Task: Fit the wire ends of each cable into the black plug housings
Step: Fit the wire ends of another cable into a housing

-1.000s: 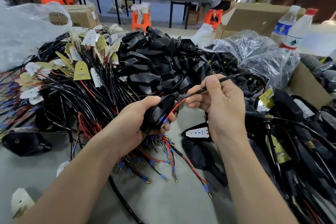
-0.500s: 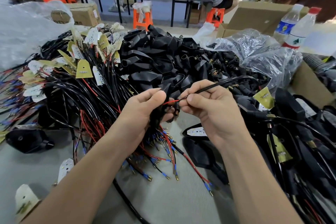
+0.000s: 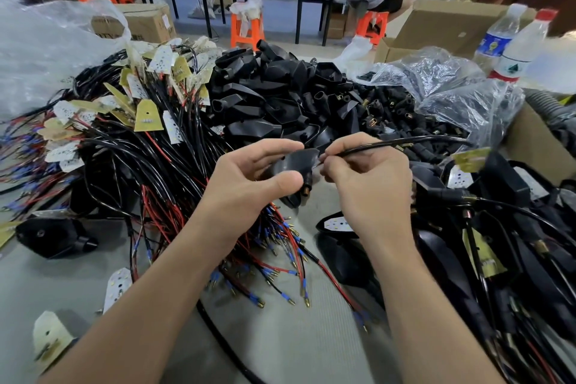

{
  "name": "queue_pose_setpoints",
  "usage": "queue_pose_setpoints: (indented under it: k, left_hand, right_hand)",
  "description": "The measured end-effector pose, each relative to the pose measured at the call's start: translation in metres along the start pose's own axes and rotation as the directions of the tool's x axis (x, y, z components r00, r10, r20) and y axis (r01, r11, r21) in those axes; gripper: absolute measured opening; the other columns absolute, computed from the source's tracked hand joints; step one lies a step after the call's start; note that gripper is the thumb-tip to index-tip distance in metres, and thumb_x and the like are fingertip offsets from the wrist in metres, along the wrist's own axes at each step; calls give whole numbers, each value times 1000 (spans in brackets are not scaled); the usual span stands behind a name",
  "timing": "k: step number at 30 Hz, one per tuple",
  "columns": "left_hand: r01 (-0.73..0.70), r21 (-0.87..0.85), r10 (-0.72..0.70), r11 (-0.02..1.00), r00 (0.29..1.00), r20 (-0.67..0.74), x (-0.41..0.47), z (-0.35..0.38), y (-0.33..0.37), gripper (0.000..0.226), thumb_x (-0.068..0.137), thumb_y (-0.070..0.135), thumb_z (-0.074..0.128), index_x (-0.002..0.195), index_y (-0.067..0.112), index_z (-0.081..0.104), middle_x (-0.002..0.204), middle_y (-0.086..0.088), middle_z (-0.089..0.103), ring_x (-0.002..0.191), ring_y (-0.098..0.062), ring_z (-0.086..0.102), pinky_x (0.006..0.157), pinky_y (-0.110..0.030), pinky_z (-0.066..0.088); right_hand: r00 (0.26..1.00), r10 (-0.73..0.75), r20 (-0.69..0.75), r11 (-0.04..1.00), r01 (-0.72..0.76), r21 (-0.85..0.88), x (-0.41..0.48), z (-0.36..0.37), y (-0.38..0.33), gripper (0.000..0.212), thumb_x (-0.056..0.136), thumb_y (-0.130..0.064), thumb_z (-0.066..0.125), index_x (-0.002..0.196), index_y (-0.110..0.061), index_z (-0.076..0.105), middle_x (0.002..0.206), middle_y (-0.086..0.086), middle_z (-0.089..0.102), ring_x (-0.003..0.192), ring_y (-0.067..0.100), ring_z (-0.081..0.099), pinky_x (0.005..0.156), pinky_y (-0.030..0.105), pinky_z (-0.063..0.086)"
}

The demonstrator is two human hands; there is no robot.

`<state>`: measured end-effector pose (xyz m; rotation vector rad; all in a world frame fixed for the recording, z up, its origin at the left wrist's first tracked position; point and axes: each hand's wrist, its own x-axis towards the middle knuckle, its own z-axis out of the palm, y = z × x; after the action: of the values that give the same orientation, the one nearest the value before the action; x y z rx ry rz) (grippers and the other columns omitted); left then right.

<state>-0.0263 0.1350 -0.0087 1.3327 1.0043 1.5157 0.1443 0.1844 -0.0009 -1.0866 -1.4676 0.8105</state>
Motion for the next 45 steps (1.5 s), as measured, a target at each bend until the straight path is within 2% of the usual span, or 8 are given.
queue_pose_setpoints:
  k: [14, 24, 27, 31, 35, 38, 42, 45]
  left_hand:
    - [-185, 515, 264, 837, 961, -85, -8, 6, -2, 47, 76, 35, 83, 121, 42, 71, 110, 23, 75, 103, -3, 72, 86, -15, 55]
    - [173, 252, -165, 952, 985, -51, -4, 7, 11, 37, 108, 38, 45, 106, 20, 77, 87, -14, 77, 72, -34, 74, 58, -47, 61]
    - [428, 61, -427, 902, 904, -37, -3, 6, 19, 53, 109, 46, 41, 80, 17, 74, 60, -6, 66, 37, -20, 55, 35, -20, 38]
    - [531, -75, -535, 844, 845, -33, -3, 2, 16, 54, 107, 50, 45, 81, 11, 71, 59, -4, 59, 29, -12, 31, 31, -16, 24]
    - [543, -63, -544, 838, 839, -9, -3, 7, 14, 69, 106, 60, 36, 72, 18, 80, 71, -10, 69, 29, -11, 33, 30, -15, 25]
    - [509, 103, -484, 855, 853, -197, -1, 13, 7, 67, 106, 59, 38, 73, 21, 82, 75, -7, 75, 40, -16, 50, 35, -19, 32]
    - [315, 99, -288, 944, 932, -222, 1, 10, 4, 13, 99, 19, 69, 99, 15, 81, 80, -8, 79, 64, -19, 74, 52, -22, 55]
    - [246, 58, -231, 968, 955, -187, 2, 3, 5, 20, 84, -2, 78, 94, 15, 80, 73, -10, 77, 64, -16, 74, 59, -22, 60]
  right_hand:
    - [957, 86, 277, 954, -159, 255, -4, 4, -6, 16, 89, 4, 67, 85, -9, 75, 68, 18, 72, 59, 40, 68, 67, 54, 63]
    - [948, 8, 319, 1000, -6, -7, -12, 11, -5, 12, 83, -10, 77, 73, -17, 76, 57, 12, 62, 50, 15, 51, 53, 32, 41]
    - [989, -70, 131, 989, 86, -120, -19, 19, -10, 19, 67, -17, 85, 74, -22, 68, 60, -1, 61, 49, 5, 50, 50, 18, 38]
    - [990, -131, 51, 958, 139, -251, -21, 27, -11, 57, 56, -33, 86, 95, -37, 44, 82, -10, 57, 67, 10, 54, 60, 26, 46]
    - [960, 3, 279, 994, 27, -105, -13, 14, -7, 38, 69, -25, 85, 99, -39, 68, 94, -14, 71, 83, 6, 67, 70, 31, 55]
    - [979, 22, 204, 981, 19, -194, -8, 8, -3, 15, 70, -27, 82, 82, -36, 77, 77, -16, 74, 78, 6, 70, 71, 28, 54]
    - [987, 160, -6, 962, -158, -222, -2, 2, 2, 13, 72, -42, 75, 75, -30, 75, 60, -5, 70, 65, 13, 70, 64, 33, 53]
    - [963, 266, 33, 956, -259, -135, 0, 0, 2, 22, 74, -40, 77, 72, -19, 73, 58, 6, 69, 57, 23, 65, 62, 43, 55]
